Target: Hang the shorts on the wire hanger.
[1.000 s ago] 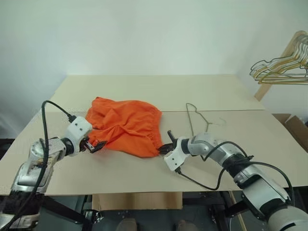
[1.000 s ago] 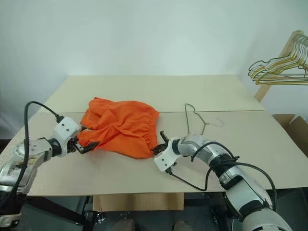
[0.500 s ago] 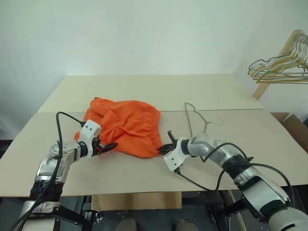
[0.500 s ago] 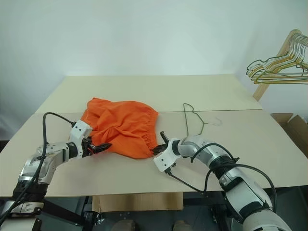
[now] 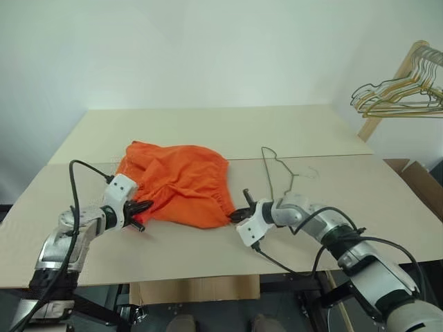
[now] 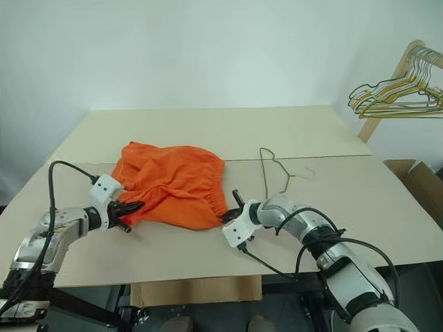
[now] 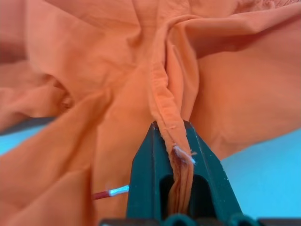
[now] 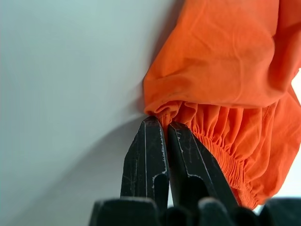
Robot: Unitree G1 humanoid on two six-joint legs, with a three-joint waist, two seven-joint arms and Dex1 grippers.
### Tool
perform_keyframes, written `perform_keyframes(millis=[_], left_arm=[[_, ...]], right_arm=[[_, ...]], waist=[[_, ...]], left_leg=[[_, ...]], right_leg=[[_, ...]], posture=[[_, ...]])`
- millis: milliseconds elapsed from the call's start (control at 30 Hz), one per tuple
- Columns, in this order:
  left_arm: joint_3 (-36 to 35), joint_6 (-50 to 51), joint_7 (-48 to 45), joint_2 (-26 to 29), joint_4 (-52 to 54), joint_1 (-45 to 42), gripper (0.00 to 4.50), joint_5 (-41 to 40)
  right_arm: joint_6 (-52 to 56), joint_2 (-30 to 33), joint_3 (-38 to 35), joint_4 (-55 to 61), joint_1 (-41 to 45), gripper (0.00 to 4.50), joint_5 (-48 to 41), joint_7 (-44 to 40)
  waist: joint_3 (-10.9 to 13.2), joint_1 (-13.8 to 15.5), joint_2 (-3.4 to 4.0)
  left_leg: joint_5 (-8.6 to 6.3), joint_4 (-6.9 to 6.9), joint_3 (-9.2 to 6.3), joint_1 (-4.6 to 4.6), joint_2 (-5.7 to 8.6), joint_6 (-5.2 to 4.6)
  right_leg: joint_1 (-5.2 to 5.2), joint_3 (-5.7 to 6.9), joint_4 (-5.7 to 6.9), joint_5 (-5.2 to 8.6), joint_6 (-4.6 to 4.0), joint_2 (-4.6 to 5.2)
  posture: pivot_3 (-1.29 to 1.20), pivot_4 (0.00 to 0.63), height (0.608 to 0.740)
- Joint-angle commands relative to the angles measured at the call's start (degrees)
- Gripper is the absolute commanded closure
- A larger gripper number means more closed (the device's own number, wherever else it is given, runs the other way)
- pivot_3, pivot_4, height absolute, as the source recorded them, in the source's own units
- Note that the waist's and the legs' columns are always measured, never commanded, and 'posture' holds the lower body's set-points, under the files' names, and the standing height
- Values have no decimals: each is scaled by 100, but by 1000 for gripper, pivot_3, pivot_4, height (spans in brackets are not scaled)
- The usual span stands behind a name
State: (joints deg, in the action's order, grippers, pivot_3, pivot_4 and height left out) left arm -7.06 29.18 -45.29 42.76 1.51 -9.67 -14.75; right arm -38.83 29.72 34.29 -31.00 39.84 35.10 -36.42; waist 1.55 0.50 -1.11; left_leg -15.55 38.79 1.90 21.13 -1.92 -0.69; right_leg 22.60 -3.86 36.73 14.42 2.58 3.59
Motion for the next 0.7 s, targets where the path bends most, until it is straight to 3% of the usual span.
perform_keyframes(millis=[33, 167, 500, 700], left_arm=[[-603, -916, -656, 282, 586, 460, 4417, -320], [-882, -2003, -1623, 970, 935, 1318, 4417, -200], [-1096, -2619, -2696, 1648, 1061, 2194, 4417, -303], [-919, -2147, -2874, 1830, 1375, 2225, 4417, -449]], right_arm=[[392, 245, -540, 277, -111, 4500, -523, -168], [1071, 931, -1075, 1306, -650, 4500, -1741, -1281], [3795, 2281, -1591, 4595, -1974, 4500, -3724, -3330], [4176, 2145, -1428, 4605, -1792, 4500, -3474, -3239]], waist=[[1, 17, 1], [3, 88, 1], [5, 150, 4], [4, 163, 1]], left_leg=[[-1, -2, 1, 1, -2, 2], [-2, -1, 5, 3, -2, 2], [-6, -1, 16, -4, -15, -6], [-6, 2, 20, -11, -22, -6]], right_leg=[[2, -1, -1, 1, -2, 0], [2, 0, -4, 4, -7, 4], [-2, 4, -3, 16, -17, -5], [-5, 7, -1, 20, -16, -14]], posture=[[131, 0, 740], [132, 0, 740], [117, 0, 740], [103, 0, 740]])
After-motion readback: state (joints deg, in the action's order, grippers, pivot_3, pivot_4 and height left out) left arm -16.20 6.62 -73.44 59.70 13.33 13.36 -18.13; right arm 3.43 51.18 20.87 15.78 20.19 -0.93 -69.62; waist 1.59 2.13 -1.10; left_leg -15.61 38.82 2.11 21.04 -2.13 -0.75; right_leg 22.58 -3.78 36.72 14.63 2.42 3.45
